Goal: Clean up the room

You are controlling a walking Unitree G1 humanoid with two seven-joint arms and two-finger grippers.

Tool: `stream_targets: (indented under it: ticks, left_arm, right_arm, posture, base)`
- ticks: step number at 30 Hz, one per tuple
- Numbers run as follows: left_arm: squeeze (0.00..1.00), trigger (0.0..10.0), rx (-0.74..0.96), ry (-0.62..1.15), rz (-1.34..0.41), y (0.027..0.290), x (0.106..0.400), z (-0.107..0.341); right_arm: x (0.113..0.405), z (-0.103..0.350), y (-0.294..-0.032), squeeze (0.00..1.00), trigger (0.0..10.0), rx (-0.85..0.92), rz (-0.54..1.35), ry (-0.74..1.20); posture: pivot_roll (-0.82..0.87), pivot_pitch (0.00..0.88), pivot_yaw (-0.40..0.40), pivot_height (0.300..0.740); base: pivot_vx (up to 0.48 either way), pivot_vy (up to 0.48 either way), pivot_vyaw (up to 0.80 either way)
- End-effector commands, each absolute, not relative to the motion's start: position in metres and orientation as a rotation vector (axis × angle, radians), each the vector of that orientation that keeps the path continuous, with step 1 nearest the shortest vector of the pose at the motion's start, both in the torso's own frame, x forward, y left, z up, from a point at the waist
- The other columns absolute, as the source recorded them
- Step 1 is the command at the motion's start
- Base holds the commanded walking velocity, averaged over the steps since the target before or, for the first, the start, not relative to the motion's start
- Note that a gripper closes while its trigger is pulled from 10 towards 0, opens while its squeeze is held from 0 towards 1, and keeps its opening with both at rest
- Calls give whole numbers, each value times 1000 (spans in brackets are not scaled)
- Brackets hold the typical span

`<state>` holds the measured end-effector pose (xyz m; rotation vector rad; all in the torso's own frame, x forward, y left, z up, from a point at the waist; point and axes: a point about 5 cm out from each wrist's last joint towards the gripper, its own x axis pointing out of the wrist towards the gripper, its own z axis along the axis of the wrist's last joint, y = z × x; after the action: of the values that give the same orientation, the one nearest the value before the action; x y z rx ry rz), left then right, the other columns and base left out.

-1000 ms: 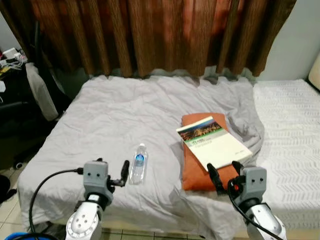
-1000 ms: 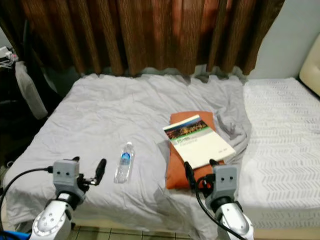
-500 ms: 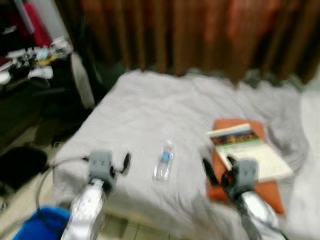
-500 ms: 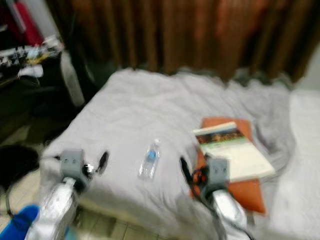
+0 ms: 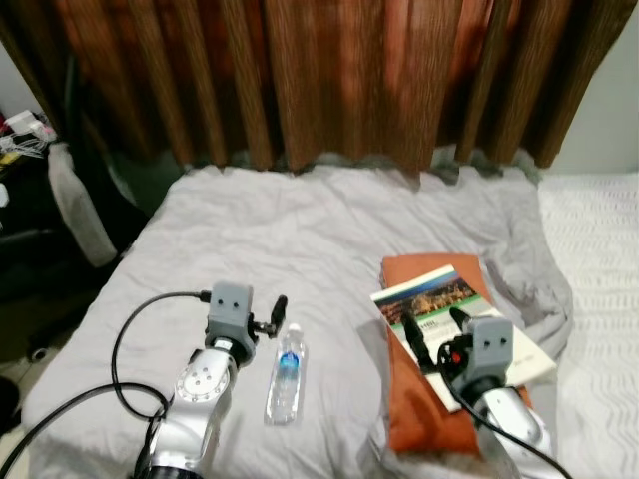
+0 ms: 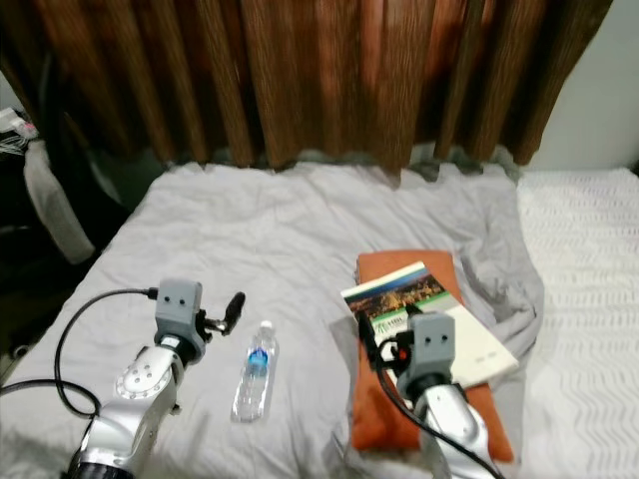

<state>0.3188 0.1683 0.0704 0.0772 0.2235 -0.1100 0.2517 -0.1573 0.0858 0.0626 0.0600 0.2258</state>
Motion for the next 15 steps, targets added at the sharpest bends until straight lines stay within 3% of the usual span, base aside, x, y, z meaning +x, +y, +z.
stream_targets:
  ticks: [1,5,6,7,12,14,15]
  left_arm:
    - [0,10000,94,260,-98,169,325,61]
    - [0,10000,96,299,-117,162,333,55]
    - [0,10000,89,314,-132,159,337,55]
    - [0,10000,89,314,-132,159,337,55]
    - [0,10000,53,370,-118,154,339,47]
    - [0,10000,29,402,-90,151,336,41]
    - [0,10000,29,402,-90,151,336,41]
  right_arm:
    - [249,97,-164,0,10000,54,200,29]
    - [243,106,-165,0,10000,51,200,13]
    - [232,112,-170,0,10000,38,187,16]
    - [232,112,-170,0,10000,38,187,16]
    - [190,117,-182,0,10000,10,151,87]
    - [161,126,-182,0,10000,4,160,119]
    - [161,126,-182,0,10000,4,160,119]
  posture:
    - [-85,98,35,740]
    - [-123,138,30,740]
    - [-172,202,19,740]
    - [-172,202,19,740]
    - [-263,323,-21,740]
    - [-342,443,-57,740]
    - [-342,443,-57,740]
  base:
    - [0,0,0]
    - [0,0,0]
    - [0,0,0]
    - [0,0,0]
    - [0,0,0]
    - [0,0,0]
    - [0,0,0]
